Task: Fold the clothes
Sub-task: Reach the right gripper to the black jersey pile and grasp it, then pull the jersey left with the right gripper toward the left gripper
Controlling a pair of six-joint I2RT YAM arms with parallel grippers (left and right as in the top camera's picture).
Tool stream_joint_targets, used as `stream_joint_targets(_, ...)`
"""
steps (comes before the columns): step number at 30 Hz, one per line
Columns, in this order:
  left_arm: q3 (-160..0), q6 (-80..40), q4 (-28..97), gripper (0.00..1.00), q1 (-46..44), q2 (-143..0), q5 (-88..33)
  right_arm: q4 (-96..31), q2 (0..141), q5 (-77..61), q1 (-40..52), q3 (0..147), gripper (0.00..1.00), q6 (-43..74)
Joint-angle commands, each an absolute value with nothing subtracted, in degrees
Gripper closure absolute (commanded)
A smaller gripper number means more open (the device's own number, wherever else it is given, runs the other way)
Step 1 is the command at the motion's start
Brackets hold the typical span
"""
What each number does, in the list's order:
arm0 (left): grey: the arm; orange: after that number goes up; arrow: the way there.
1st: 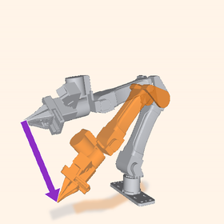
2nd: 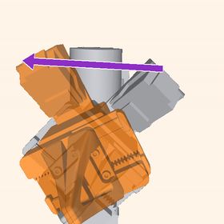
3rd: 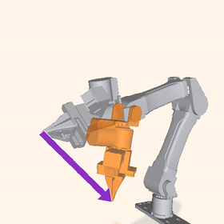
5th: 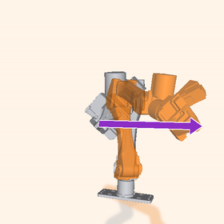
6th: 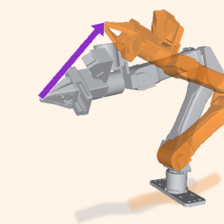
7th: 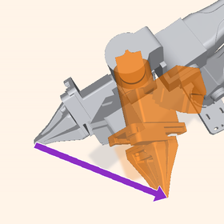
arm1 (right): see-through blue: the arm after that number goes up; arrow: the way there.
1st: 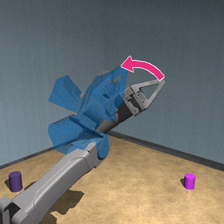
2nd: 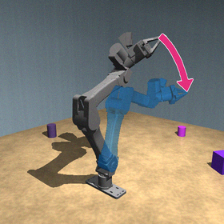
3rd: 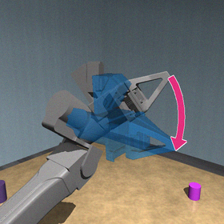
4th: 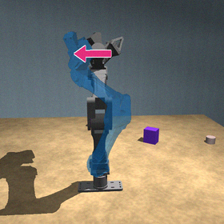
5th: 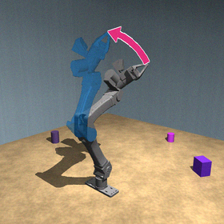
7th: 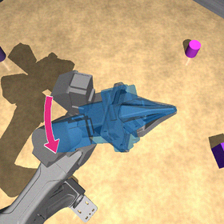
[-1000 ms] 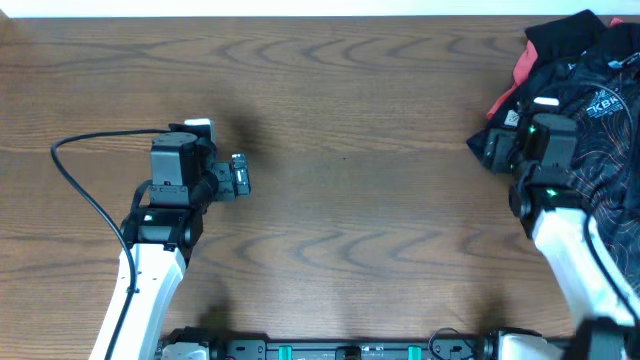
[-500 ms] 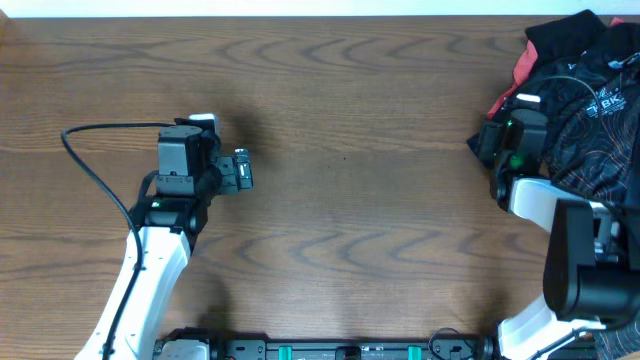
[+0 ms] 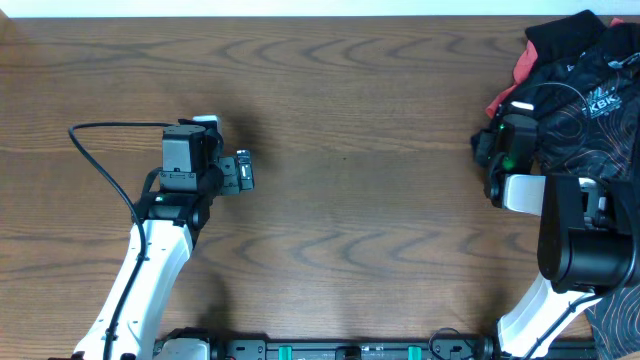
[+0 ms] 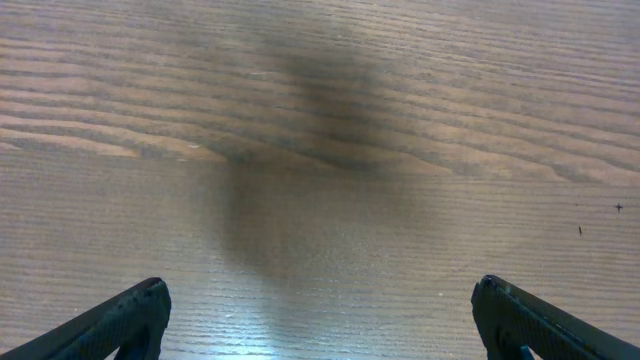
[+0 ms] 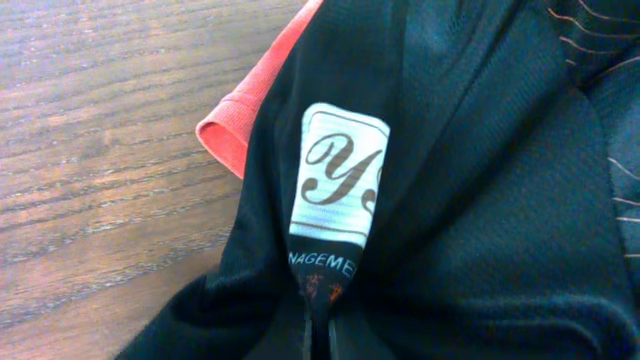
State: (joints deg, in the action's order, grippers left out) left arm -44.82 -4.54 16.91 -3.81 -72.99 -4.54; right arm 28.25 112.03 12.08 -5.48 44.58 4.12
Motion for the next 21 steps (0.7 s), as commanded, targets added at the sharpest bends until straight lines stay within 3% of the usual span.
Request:
stream_joint_targets(1,-45.84,-5.06,16.67,0.02,-3.68,-73.34,-4.95,27.38,109.86,12.25,-5.96,45.01,0.99,5.32)
stream_joint_targets(6,-45.84,-5.06,15.75,0.02,-3.68,-73.34,-4.95,25.74,100.27,10.37,-5.52,45.04,0.99,5.30)
stream_joint_targets(12,-45.84,-5.06,15.70,0.02,-3.68,-73.34,-4.95,17.74,90.56,-8.64,-0.69,46.09,0.99,5.30)
stream_joint_targets(18,-45.84,-5.08,15.73,0.02,-3.68,-73.34,-5.21,9.67,89.25,-28.34,12.47,46.54,0.99,3.73)
stream_joint_targets(21,-45.84,-5.08,15.73,0.02,-3.68,-73.34,-5.56,5.23,89.25,-31.77,20.34,46.57,0.96,-1.04)
